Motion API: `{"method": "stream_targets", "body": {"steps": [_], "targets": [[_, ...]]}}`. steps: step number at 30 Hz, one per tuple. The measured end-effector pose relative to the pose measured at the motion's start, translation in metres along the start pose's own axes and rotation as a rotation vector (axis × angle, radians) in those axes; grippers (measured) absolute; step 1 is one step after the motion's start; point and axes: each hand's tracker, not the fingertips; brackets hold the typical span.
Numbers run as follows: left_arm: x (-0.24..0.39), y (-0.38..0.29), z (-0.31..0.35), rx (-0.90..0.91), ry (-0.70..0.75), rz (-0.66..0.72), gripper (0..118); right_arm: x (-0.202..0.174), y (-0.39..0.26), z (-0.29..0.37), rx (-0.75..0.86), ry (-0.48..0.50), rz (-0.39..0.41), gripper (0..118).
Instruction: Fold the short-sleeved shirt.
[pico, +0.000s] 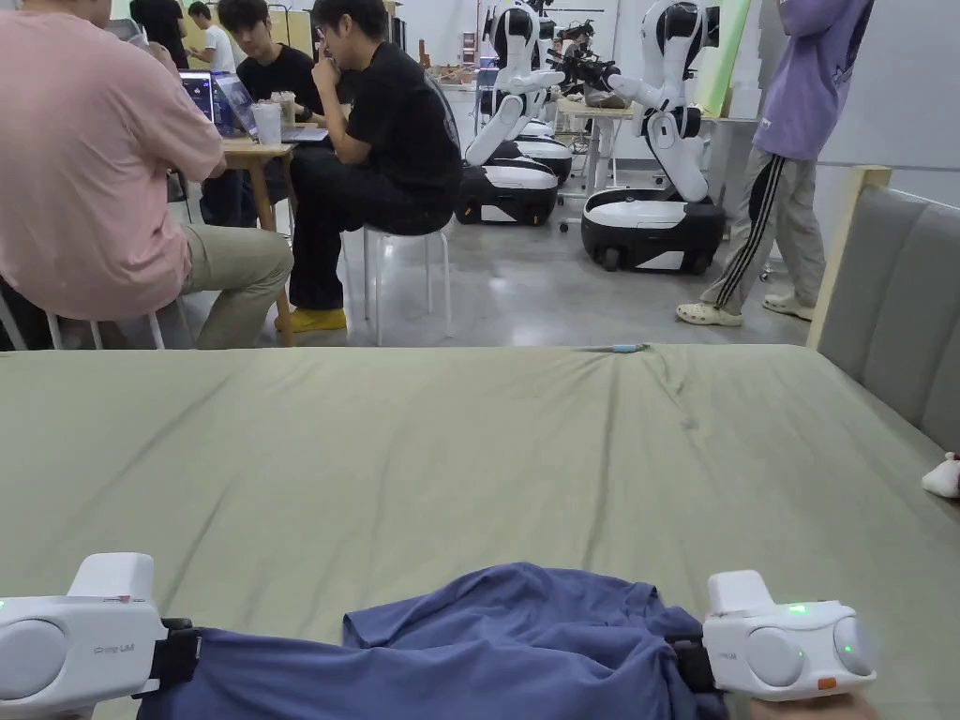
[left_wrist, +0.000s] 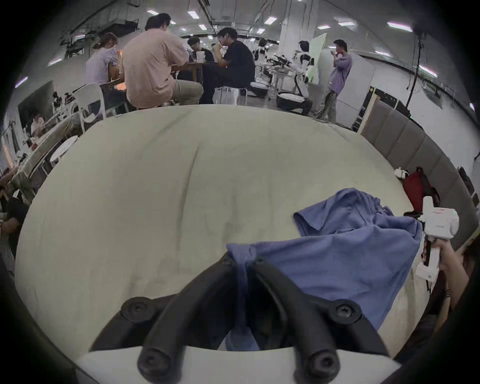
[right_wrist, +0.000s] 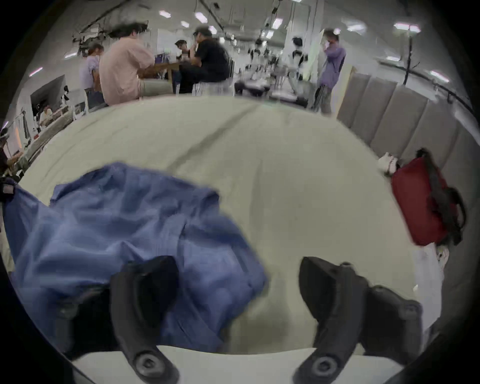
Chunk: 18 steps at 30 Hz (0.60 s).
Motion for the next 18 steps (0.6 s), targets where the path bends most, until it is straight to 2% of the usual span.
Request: {"method": "stream_targets", "body": {"steps": [1, 2, 3, 4, 5, 6, 8, 10, 12, 18], "targets": [[0.000, -0.001, 0.000, -0.003, 0.003, -0.002, 3, 0.002, -0.004, -0.008, -0.045, 0.024, -0.027, 70], [0.000, -0.002, -0.001, -0.006, 0.007, -0.005, 3, 0.004, -0.010, -0.004, 0.021, 0.056, -0.073, 65], [-0.002, -0.003, -0.003, -0.008, 0.018, -0.009, 3, 0.006, -0.008, 0.008, 0.048, 0.034, -0.055, 38], [-0.002, -0.004, -0.002, -0.008, 0.024, -0.014, 3, 0.006, -0.006, 0.013, 0.041, 0.038, -0.059, 4], [-0.003, -0.005, -0.002, -0.007, 0.033, -0.026, 3, 0.006, -0.005, 0.021, 0.054, 0.075, -0.051, 3], [-0.002, -0.007, -0.001, 0.000, 0.049, -0.038, 3, 0.005, -0.005, 0.030, 0.070, 0.037, -0.021, 3], [-0.003, -0.008, 0.000, 0.014, 0.062, -0.047, 3, 0.007, -0.001, 0.044, 0.068, 0.085, -0.016, 3], [-0.001, -0.006, 0.006, 0.042, 0.079, -0.074, 3, 0.003, 0.006, 0.070, 0.136, 0.042, 0.006, 3], [0.001, -0.003, 0.013, 0.065, 0.125, -0.148, 3, 0.004, 0.017, 0.102, 0.208, 0.044, -0.011, 4], [-0.007, 0.038, 0.061, 0.199, 0.229, -0.189, 3, -0.014, 0.062, 0.201, 0.438, -0.086, 0.081, 4]]}}
